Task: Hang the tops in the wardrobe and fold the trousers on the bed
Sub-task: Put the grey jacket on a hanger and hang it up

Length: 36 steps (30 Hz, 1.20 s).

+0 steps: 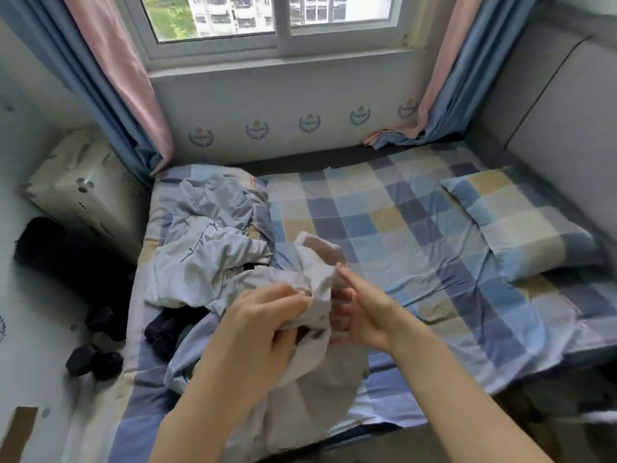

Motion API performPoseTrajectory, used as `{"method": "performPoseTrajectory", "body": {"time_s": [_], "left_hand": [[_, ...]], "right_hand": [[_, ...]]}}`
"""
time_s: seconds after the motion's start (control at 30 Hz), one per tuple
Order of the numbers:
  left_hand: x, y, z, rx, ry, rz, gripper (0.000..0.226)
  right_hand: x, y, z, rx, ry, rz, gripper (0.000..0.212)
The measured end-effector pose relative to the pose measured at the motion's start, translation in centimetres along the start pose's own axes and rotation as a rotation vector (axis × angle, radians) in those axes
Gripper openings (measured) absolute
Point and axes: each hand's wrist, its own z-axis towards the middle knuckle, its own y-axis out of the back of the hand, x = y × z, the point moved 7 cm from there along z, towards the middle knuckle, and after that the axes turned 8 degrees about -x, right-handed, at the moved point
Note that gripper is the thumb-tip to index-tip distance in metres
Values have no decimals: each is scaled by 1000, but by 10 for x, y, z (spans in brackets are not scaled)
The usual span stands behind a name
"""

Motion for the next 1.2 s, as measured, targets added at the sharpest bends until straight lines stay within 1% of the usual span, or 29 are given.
{"method": "performPoseTrajectory", "body": {"time_s": [0.03, 0.07, 0.13, 0.17, 0.23, 0.3, 0.33, 0.37, 0.43, 0.47, 0.5, 0.53, 0.6, 0.63, 0.67, 0.7, 0.73, 0.77, 0.8, 0.83, 0.87, 0.9, 0.93, 0.97, 1.0, 1.07, 1.17, 1.2], "left_hand": [[-4, -2, -4, 45, -14, -16, 23], [-3, -4, -8, 82, -6, -40, 20], [1, -7, -16, 142, 43, -81, 15], [5, -7, -20, 160, 80, -84, 16], [12, -10, -28, 212, 156, -78, 12], [22, -20, -36, 315, 252, -57, 4], [28, -27, -39, 391, 314, -47, 7], [30, -36, -42, 484, 375, -40, 16], [37, -57, -50, 680, 513, -9, 47], [35, -66, -50, 723, 532, 16, 64], [32, -71, -43, 674, 525, 32, 77], [27, -76, -31, 567, 502, 15, 80], [11, -84, -8, 344, 506, -161, 74], [-2, -97, 0, 336, 560, -310, 76], [-14, -115, 0, 409, 677, -482, 79], [-26, -131, -4, 534, 810, -675, 83], [-50, -151, -10, 702, 882, -863, 85], [-72, -168, -17, 855, 902, -998, 83], [-86, -179, -23, 938, 934, -1112, 78], [-97, -191, -27, 954, 990, -1166, 69], [-103, -200, -29, 912, 1064, -1213, 59], [-108, -208, -28, 824, 1116, -1238, 43], [-113, -216, -26, 728, 1125, -1245, 24], [-116, -218, -21, 639, 1097, -1251, 16], [-123, -221, -15, 575, 1054, -1257, 20], [-137, -219, -3, 476, 964, -1236, 29], [-156, -213, 14, 315, 912, -1197, 36], [-167, -212, 18, 284, 882, -1182, 39]], "right_hand": [[-1, -2, -2, 1, 20, -26, 39], [-1, -2, -3, -33, 59, -50, 29], [6, 10, -7, -166, 223, -68, 19], [12, 20, -13, -243, 345, -116, 14], [30, 42, -42, -464, 618, -313, 14], [45, 59, -82, -670, 810, -493, 15], [50, 63, -101, -735, 874, -530, 15], [52, 68, -120, -790, 923, -543, 15], [55, 75, -150, -871, 994, -542, 18], [53, 78, -165, -896, 1022, -543, 18], [51, 77, -178, -902, 1046, -563, 17], [47, 75, -191, -899, 1072, -606, 14], [37, 66, -211, -863, 1117, -712, 13], [28, 67, -222, -862, 1120, -750, 11], [21, 67, -227, -841, 1112, -792, 11], [14, 62, -225, -797, 1092, -852, 13], [4, 64, -229, -790, 1054, -928, 16], [-6, 66, -235, -797, 1022, -1008, 20], [-13, 67, -240, -804, 1013, -1067, 28], [-22, 73, -252, -834, 1011, -1079, 34], [-29, 79, -264, -863, 1018, -1068, 36], [-38, 91, -276, -907, 1011, -1051, 33], [-49, 105, -291, -967, 986, -1023, 26], [-58, 119, -302, -1021, 948, -985, 17], [-70, 136, -315, -1089, 922, -919, 13], [-92, 170, -343, -1241, 907, -720, 21], [-125, 219, -386, -1484, 868, -493, 29], [-138, 236, -402, -1551, 859, -422, 30]]}}
